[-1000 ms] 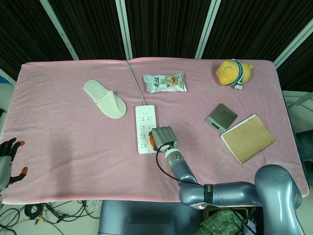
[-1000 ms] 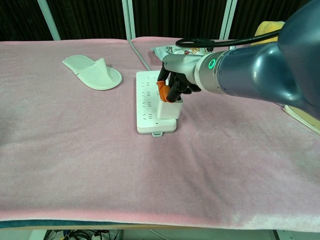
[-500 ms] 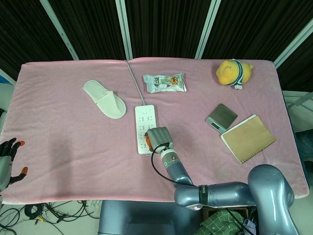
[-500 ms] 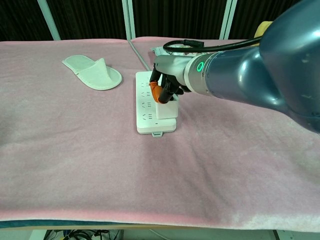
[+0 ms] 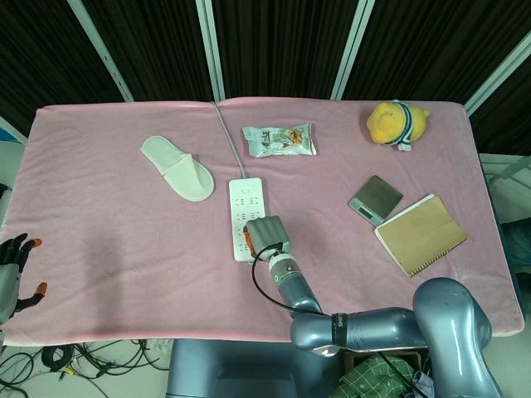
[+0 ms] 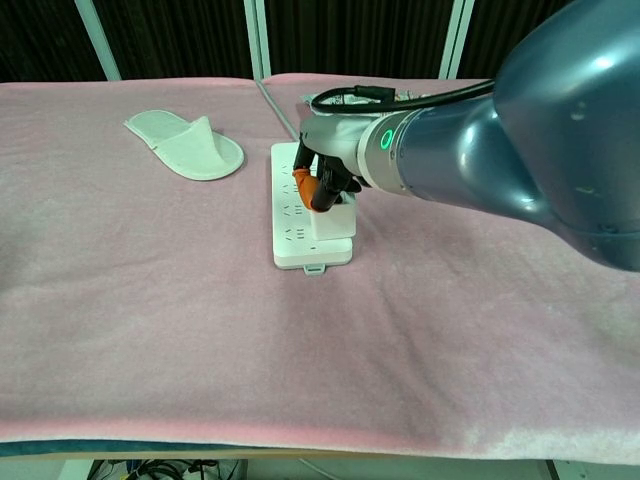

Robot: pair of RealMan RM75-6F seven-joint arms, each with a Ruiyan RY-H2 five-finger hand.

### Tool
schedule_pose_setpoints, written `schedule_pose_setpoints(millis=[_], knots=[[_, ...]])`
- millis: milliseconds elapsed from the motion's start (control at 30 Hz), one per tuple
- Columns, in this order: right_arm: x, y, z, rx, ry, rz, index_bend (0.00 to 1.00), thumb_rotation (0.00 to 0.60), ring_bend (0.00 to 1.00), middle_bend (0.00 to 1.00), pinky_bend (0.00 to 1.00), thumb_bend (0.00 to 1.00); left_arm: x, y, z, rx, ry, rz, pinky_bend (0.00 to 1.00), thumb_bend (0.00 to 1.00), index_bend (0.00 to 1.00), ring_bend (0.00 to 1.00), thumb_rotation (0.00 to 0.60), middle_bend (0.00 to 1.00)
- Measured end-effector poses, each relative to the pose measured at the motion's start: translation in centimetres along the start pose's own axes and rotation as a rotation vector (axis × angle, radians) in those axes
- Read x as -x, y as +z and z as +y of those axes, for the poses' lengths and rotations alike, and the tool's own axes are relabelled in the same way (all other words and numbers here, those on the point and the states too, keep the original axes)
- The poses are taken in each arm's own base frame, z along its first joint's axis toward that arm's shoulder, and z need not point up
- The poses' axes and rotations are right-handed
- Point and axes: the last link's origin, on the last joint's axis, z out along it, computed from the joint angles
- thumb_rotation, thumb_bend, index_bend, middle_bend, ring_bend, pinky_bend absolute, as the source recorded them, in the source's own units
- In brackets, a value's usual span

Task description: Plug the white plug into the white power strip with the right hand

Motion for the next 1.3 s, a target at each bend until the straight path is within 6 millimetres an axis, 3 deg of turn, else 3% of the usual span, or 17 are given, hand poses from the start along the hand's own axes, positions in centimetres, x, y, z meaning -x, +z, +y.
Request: schedule_pose_setpoints(millis=[300, 867, 967, 1000, 1133, 1300], knots=[[0.0, 0.4, -0.3, 0.008, -0.001, 0.010, 0.94, 0.600, 0.86, 0.81, 0.89, 0.64, 0.0, 0.0, 0.0, -0.001, -0.002, -0.002, 0.00, 0.34, 0.14, 0.00, 0.600, 0.03], [-3.8, -1.2, 0.6, -0.005, 0.109, 0.067, 0.94, 0.600, 0.85, 0.80, 0.89, 0.64, 0.0, 0.0, 0.0, -0.008, 0.001, -0.002, 0.00, 0.34, 0.14, 0.00, 0.600, 0.03], [-4.7, -1.6, 0.9, -0.013, 0.143, 0.088, 0.88, 0.600, 0.80, 0.70, 0.86, 0.58, 0.0, 0.0, -0.1, -0.008, 0.003, 0.000, 0.00, 0.34, 0.14, 0.00, 0.600, 0.03], [-5.1, -1.7, 1.1, -0.014, 0.154, 0.097, 0.79, 0.600, 0.76, 0.63, 0.83, 0.52, 0.0, 0.0, -0.1, -0.008, 0.002, 0.000, 0.00, 0.34, 0.14, 0.00, 0.600, 0.03], [-7.0, -2.6, 3.1, -0.005, 0.195, 0.150, 0.48, 0.600, 0.54, 0.34, 0.58, 0.33, -0.1, 0.0, -0.1, -0.008, -0.002, 0.005, 0.00, 0.34, 0.14, 0.00, 0.600, 0.03], [-8.9, -4.3, 7.0, 0.023, 0.203, 0.241, 0.29, 0.600, 0.31, 0.12, 0.33, 0.21, -0.2, -0.1, 0.0, -0.001, -0.005, 0.019, 0.00, 0.34, 0.14, 0.00, 0.600, 0.03]])
